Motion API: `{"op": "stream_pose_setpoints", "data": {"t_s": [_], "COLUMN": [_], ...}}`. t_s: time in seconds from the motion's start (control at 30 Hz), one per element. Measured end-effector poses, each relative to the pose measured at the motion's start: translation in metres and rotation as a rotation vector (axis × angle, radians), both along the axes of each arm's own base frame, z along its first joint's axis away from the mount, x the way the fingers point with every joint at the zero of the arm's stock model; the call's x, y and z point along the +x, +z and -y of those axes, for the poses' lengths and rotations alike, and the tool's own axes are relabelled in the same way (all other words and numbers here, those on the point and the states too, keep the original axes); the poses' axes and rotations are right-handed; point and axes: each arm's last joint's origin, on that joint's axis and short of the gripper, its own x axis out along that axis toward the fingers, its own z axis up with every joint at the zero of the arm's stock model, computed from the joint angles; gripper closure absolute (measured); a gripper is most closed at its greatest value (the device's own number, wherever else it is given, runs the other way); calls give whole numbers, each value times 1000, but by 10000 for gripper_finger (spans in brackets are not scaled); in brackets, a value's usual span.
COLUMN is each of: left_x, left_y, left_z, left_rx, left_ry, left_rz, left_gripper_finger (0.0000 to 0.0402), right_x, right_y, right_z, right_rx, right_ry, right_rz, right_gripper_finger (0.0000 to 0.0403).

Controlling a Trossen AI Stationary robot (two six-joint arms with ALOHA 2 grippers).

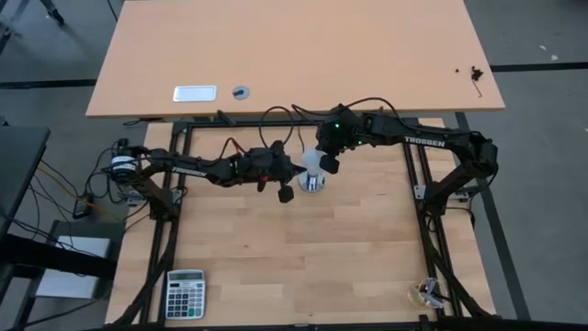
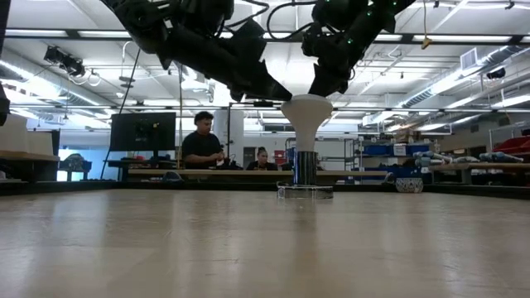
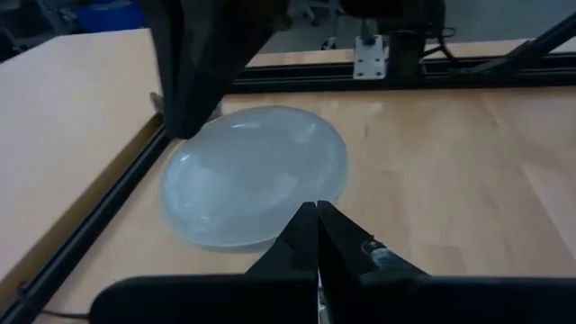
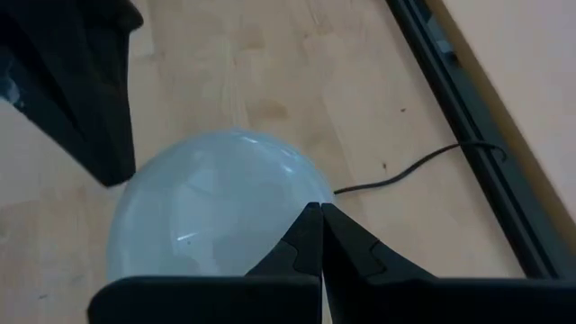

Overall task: Screw lightbulb
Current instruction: Insert the lightbulb into the silver lamp socket

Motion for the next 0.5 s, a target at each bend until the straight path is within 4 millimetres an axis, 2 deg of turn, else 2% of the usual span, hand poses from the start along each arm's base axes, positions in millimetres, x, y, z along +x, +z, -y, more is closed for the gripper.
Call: {"op": "stream_pose_setpoints", "data": {"t_s": [0.5], "left_x": [-3], "left_y": [-1], "left_z": [-13], "left_rx": [12], "left_ry": [59], "left_rz": [-11], "left_gripper_finger": [402], "right_x": [-4], "right_y": [1], "right_z": [-9], "right_rx": [31], "right_ry": [-21], "right_rz": [-33], "right_gripper_finger": [394]}}
